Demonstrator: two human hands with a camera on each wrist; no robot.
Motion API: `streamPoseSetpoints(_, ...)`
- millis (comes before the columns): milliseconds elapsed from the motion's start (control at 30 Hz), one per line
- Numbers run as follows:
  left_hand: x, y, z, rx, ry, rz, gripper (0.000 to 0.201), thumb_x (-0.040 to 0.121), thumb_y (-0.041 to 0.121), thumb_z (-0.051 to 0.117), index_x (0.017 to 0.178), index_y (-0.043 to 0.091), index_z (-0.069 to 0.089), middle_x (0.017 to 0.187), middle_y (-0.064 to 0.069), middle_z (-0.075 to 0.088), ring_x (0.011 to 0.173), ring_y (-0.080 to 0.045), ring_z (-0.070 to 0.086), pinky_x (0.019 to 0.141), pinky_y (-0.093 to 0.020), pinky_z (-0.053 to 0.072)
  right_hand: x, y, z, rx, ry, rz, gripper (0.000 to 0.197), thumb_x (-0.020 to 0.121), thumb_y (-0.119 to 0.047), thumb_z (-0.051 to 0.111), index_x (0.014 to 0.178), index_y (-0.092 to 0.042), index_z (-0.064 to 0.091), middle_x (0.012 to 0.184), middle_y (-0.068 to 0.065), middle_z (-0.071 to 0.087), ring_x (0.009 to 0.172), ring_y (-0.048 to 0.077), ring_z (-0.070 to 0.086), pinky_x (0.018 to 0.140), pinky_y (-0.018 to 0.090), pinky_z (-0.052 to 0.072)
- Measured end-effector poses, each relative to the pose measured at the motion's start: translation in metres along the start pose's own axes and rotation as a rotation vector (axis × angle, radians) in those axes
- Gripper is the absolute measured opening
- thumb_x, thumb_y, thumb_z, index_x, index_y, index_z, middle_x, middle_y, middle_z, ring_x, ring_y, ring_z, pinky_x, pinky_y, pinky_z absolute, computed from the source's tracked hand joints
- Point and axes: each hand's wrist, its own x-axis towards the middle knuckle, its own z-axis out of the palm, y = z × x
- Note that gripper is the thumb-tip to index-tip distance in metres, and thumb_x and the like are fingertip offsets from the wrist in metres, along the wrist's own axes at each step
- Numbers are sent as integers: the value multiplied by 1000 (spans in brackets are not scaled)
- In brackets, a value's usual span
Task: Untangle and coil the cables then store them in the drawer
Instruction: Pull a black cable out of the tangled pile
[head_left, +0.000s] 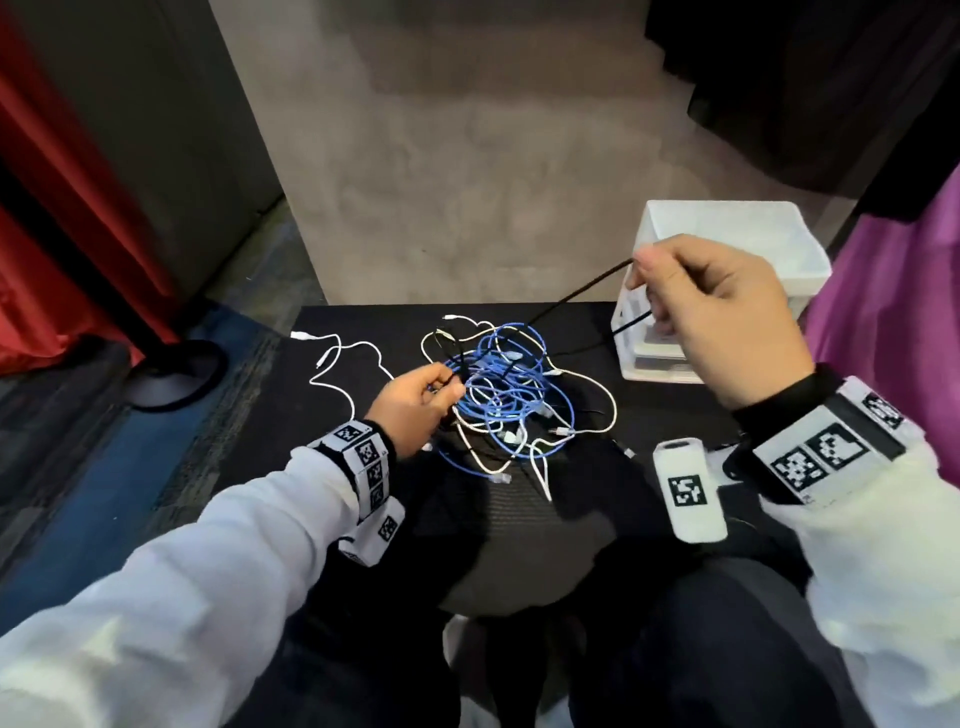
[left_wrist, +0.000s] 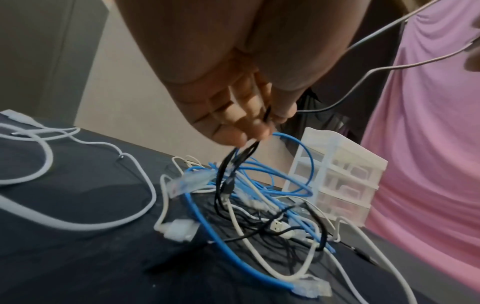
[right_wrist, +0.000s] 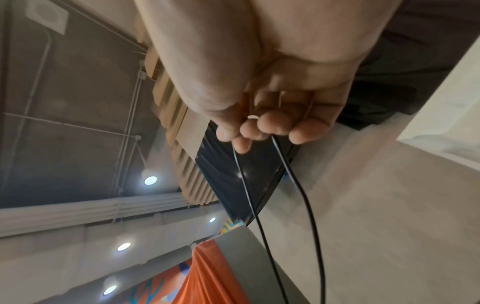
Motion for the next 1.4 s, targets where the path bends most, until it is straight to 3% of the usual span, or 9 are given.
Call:
streamPoseSetpoints(133, 2, 30, -15, -122, 94, 106, 19, 101, 26, 59, 87, 18, 69, 81, -4, 73, 68, -12, 57, 71, -34, 50, -2, 22, -11, 6, 17, 81, 32, 107, -27, 57, 88, -4, 67, 65, 3, 56, 59, 12, 51, 62, 27, 48)
streamPoseSetpoints(367, 11, 138, -64, -380, 373, 392, 19, 106, 23, 51, 95, 20, 66, 65, 9, 62, 62, -7, 54, 65, -24, 53, -10, 46, -5, 20, -68, 188, 29, 107, -26, 56, 86, -8, 68, 71, 4, 63, 64, 7, 57, 69, 24, 53)
streamPoseSetpoints(533, 6, 105, -53, -213, 288, 277, 17, 103, 25, 55, 94, 22, 69, 59, 10, 53, 63, -17, 53, 68, -32, 45, -8, 39, -1, 141, -63, 193, 28, 109, -21, 52, 87, -11, 66, 72, 1, 68, 64, 16, 62, 76, 41, 57)
streamPoseSetpoints(733, -27, 73, 29, -140, -43, 228, 11, 98, 13, 62, 108, 18, 63, 86, 14, 56, 74, 0, 51, 74, -15, 43, -3, 4, 16, 368, -149, 132, 26, 110, -16, 46, 92, -9, 63, 77, 3, 72, 67, 21, 68, 77, 39, 56)
streamPoseSetpoints(833, -28, 49, 62, 30, -179, 210, 12, 100, 17, 55, 111, 19, 61, 98, 10, 63, 83, -1, 57, 84, -20, 47, 4, -18, 19, 449, -126, 77, 24, 110, -14, 47, 94, -8, 63, 79, 3, 73, 70, 22, 69, 77, 36, 58)
streamPoseSetpoints(967, -14, 37, 57, 144, -122, 117, 30, 106, 26, 40, 92, 14, 65, 90, -3, 70, 81, -10, 61, 84, -31, 46, 12, -34, 0, 472, -60, 2, 22, 110, -17, 49, 95, -8, 62, 84, 9, 71, 73, 25, 67, 78, 36, 59)
streamPoseSetpoints(1200, 16, 121, -26, -605, 180, 13, 30, 111, 19, 26, 95, 19, 52, 64, 3, 64, 70, -13, 73, 64, -31, 59, 3, 6, -9, 277, -87, 142, 22, 109, -17, 51, 92, -8, 63, 77, 5, 70, 67, 19, 66, 70, 28, 57)
streamPoseSetpoints(1300, 14, 154, -54, -548, 160, 96, 28, 108, 13, 32, 98, 19, 58, 78, 0, 64, 66, -16, 68, 63, -30, 57, -3, 12, 3, 177, -180, 127, 24, 110, -14, 49, 96, -4, 64, 74, 6, 67, 66, 20, 62, 74, 34, 54)
streamPoseSetpoints(1400, 3, 164, -56, -412, 5, 223, 26, 105, 3, 37, 112, 15, 59, 97, -3, 63, 63, -11, 62, 69, -30, 52, -1, -5, 15, 143, -246, 15, 25, 111, -12, 45, 104, -3, 67, 76, 8, 63, 67, 17, 59, 71, 25, 53)
